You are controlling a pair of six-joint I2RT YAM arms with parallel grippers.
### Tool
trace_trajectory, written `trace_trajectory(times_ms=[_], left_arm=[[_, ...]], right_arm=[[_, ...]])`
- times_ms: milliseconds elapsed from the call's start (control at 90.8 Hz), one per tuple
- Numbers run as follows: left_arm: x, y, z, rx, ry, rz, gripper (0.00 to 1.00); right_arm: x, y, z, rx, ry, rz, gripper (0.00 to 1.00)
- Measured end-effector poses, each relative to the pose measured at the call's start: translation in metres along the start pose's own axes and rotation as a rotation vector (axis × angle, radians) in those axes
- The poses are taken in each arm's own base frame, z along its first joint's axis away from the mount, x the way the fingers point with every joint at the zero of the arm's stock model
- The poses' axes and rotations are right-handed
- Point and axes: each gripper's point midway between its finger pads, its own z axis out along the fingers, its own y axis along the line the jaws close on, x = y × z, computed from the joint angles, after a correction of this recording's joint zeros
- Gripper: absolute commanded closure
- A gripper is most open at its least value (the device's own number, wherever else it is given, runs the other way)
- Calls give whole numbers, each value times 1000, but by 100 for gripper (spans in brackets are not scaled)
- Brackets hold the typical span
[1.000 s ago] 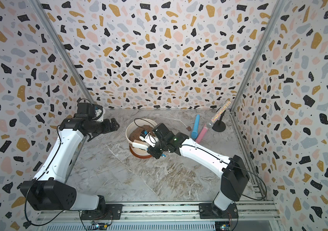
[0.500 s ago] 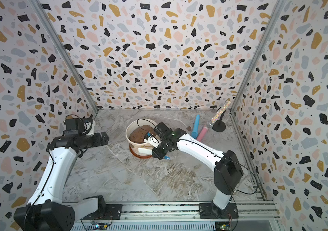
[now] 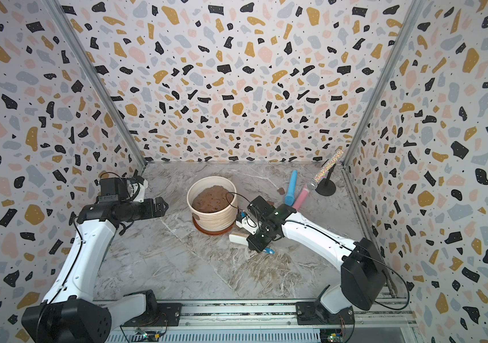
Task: Scrub the dried mud off the ceramic pot
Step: Brush off the soil from the pot, then rotate the pot on the tray.
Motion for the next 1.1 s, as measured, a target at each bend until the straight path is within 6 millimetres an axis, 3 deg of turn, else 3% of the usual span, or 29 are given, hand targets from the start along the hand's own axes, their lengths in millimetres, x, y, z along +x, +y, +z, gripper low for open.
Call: trace_trajectory(times_ms=[198, 374, 507, 639, 738, 892, 1002, 1101], left_arm=[[4, -12, 3, 76, 8, 6, 4], [6, -50, -7, 248, -5, 101, 9], [18, -98, -24, 394, 20, 374, 17], [12, -142, -50, 506, -3, 725, 23], [11, -165, -55, 564, -5, 947, 23], [34, -175, -30, 635, 116, 1196, 15], [53, -171, -5, 683, 232, 1310, 15], [56, -166, 14, 694, 301, 1365, 18]], right_arm=[[4, 16, -31, -26, -59, -20, 100], [-14, 25, -58, -25, -135, -46, 100], [-30, 21, -73, 28, -188, -58, 100], [-38, 1, -87, 147, -225, -10, 100], [-38, -14, -97, 208, -251, 56, 100], [-36, -23, -110, 251, -304, 127, 100], [-27, -23, -111, 253, -312, 154, 100], [-20, -24, -107, 249, -315, 179, 100]])
